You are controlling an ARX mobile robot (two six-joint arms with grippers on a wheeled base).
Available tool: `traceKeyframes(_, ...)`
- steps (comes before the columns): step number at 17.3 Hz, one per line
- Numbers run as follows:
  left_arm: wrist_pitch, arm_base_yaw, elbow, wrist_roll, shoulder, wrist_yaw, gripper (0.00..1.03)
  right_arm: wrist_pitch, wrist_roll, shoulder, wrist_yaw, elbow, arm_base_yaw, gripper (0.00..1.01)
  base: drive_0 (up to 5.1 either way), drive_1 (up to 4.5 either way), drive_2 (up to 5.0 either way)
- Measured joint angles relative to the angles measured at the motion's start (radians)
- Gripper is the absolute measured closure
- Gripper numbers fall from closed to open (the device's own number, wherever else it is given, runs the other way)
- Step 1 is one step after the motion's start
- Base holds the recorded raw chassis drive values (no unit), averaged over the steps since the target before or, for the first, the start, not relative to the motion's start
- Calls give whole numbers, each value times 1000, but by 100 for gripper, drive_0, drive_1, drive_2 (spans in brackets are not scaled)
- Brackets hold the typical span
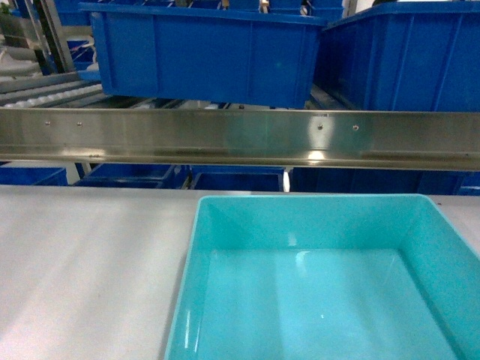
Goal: Organize blue bins on left shelf correctly
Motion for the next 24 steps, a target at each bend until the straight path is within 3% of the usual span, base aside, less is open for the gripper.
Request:
traceKeyframes(1,40,-131,109,-83,354,-37,5,230,-38,429,52,112,0,3,0,0,0)
traceKeyframes(4,-29,-208,173,-125,451,-74,5,142,-24,549,11,185,-1,3,0,0,0)
traceKeyframes(6,-100,-222,220,-167,500,-66,5,58,-8,613,-7,236,-6,3,0,0,0)
traceKeyframes(8,-142,-224,245,-220,581,-79,5,76,2,694,0,261,-6,3,0,0,0)
traceKeyframes(13,-144,-226,254,-223,631,-91,5,89,-39,668,-24,278,-19,3,0,0,0)
traceKeyframes(18,-144,-226,254,-223,631,-91,5,88,-43,668,-25,278,-19,3,0,0,0)
traceKeyframes(19,-144,-226,254,-223,631,-91,5,74,-44,680,-43,286,-19,3,0,0,0)
traceKeyframes(20,-190,-226,272,-234,639,-76,5,63,-63,718,-39,318,-15,3,0,0,0)
traceKeyframes(21,-247,-224,315,-275,676,-24,5,4,-87,750,-23,370,1,3,0,0,0)
traceKeyframes(24,-285,-267,385,-356,757,28,5,-37,-152,846,19,459,29,3,0,0,0)
